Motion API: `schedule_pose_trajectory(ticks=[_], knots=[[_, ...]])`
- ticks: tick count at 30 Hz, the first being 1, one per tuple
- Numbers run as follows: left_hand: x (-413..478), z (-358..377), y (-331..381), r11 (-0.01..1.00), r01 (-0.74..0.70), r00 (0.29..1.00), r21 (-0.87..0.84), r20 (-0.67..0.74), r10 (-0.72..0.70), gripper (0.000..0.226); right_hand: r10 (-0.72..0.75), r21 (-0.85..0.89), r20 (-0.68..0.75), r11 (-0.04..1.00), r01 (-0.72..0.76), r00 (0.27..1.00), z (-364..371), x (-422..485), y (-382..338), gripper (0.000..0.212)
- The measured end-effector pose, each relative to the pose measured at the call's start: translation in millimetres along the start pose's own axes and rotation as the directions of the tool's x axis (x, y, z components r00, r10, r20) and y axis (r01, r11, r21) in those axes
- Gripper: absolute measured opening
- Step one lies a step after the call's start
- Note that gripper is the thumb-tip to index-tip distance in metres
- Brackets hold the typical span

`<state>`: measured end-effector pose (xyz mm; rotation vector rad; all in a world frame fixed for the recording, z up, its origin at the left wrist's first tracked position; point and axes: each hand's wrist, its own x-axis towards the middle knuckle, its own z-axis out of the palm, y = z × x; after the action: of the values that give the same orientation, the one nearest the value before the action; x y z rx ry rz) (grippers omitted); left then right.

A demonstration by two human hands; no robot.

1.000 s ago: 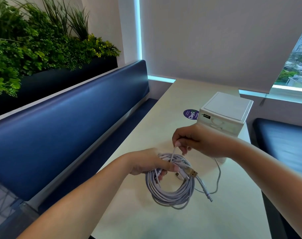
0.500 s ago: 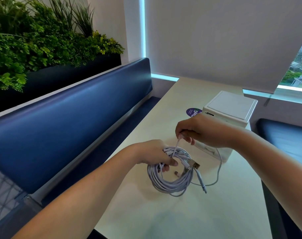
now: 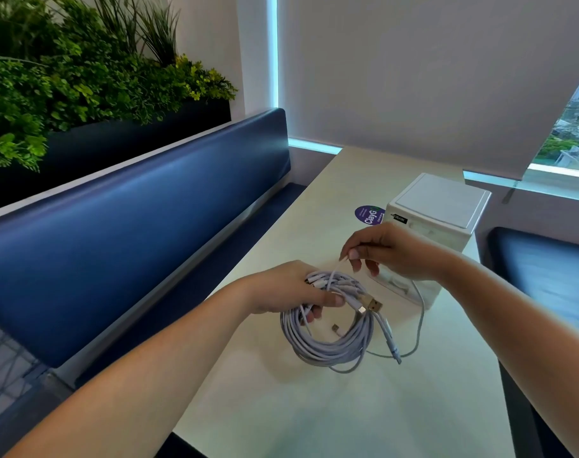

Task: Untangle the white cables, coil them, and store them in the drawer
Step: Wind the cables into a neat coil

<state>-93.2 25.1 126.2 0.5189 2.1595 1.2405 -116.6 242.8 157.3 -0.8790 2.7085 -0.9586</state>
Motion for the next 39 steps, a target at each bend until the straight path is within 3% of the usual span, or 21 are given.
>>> schedule_pose_trajectory(ticks=[5, 10, 14, 18, 21, 23, 26, 31, 33, 35, 39], knots=[[-1, -3, 2, 0.995, -0.024, 1.000, -0.096, -0.012, 0.023, 0.014, 0.011, 0.083, -0.077, 0.997, -0.005, 0.997, 4, 4, 8, 0.015], [-1, -6, 2, 0.968, -0.070, 0.996, -0.239, -0.070, 0.055, 0.012, -0.033, 0.129, -0.243, 0.990, 0.066, 0.969, 22, 5, 15, 0.010], [2, -3, -2, 0.930, -0.103, 0.990, -0.353, -0.123, 0.063, 0.010, 0.019, 0.238, -0.317, 0.969, 0.060, 0.948, 42, -1, 20, 0.026], [2, 4, -7, 0.878, -0.093, 0.993, -0.469, -0.112, 0.045, 0.011, 0.136, 0.498, -0.331, 0.866, 0.050, 0.934, 55, -12, 21, 0.031], [4, 8, -10, 0.836, -0.088, 0.994, -0.542, -0.097, 0.041, 0.025, 0.210, 0.641, -0.367, 0.763, 0.082, 0.906, 64, -16, 22, 0.030], [6, 10, -11, 0.808, -0.091, 0.994, -0.582, -0.098, 0.042, 0.028, 0.214, 0.658, -0.404, 0.744, 0.120, 0.890, 70, -17, 24, 0.020], [8, 12, -11, 0.785, -0.091, 0.993, -0.613, -0.117, 0.024, 0.031, 0.213, 0.662, -0.428, 0.735, 0.144, 0.878, 74, -21, 26, 0.025], [12, 15, -8, 0.730, -0.135, 0.972, -0.670, -0.231, -0.032, 0.025, 0.364, 0.704, -0.416, 0.709, 0.042, 0.833, 89, -32, 27, 0.043], [15, 15, -8, 0.737, -0.153, 0.959, -0.659, -0.280, -0.052, 0.024, 0.404, 0.704, -0.373, 0.710, -0.029, 0.835, 94, -35, 25, 0.038], [17, 16, -8, 0.736, -0.158, 0.947, -0.658, -0.312, -0.075, 0.026, 0.445, 0.787, -0.284, 0.614, -0.059, 0.849, 95, -37, 19, 0.023], [21, 20, -8, 0.726, -0.193, 0.921, -0.660, -0.377, -0.097, 0.028, 0.497, 0.952, -0.146, 0.305, -0.015, 0.856, 90, -44, 10, 0.041]])
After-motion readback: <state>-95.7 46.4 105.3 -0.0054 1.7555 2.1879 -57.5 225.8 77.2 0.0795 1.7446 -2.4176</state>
